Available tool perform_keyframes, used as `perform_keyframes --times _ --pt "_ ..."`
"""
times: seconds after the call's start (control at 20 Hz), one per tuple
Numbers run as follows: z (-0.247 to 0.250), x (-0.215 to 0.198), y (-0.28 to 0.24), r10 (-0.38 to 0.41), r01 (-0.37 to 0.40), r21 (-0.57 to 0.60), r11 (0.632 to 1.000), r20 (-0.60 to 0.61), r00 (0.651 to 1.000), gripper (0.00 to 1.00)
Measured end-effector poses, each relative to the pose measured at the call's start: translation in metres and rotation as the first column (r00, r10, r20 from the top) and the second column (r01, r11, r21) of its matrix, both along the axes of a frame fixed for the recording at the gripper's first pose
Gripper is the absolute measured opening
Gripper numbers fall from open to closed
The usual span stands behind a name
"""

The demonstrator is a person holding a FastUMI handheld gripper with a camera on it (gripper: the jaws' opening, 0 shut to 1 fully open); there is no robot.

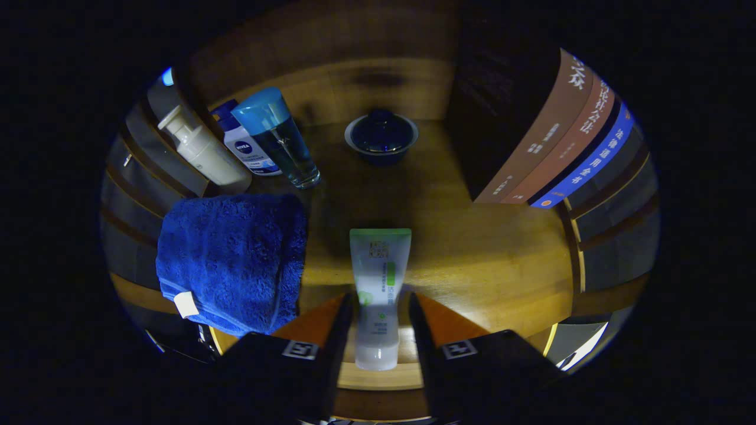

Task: Pull open the drawer, take out the items inside it, and place them on the countertop above the cabinet.

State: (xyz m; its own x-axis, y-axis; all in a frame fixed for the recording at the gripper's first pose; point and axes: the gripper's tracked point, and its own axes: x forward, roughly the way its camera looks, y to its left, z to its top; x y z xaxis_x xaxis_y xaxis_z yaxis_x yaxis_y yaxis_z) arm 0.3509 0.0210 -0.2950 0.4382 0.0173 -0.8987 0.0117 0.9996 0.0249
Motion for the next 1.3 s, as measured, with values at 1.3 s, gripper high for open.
perform_keyframes --times 1.3 --pt "0.095 -0.288 0.02 0.073 -0.085 -0.031 0.996 0.83 0.554 1.0"
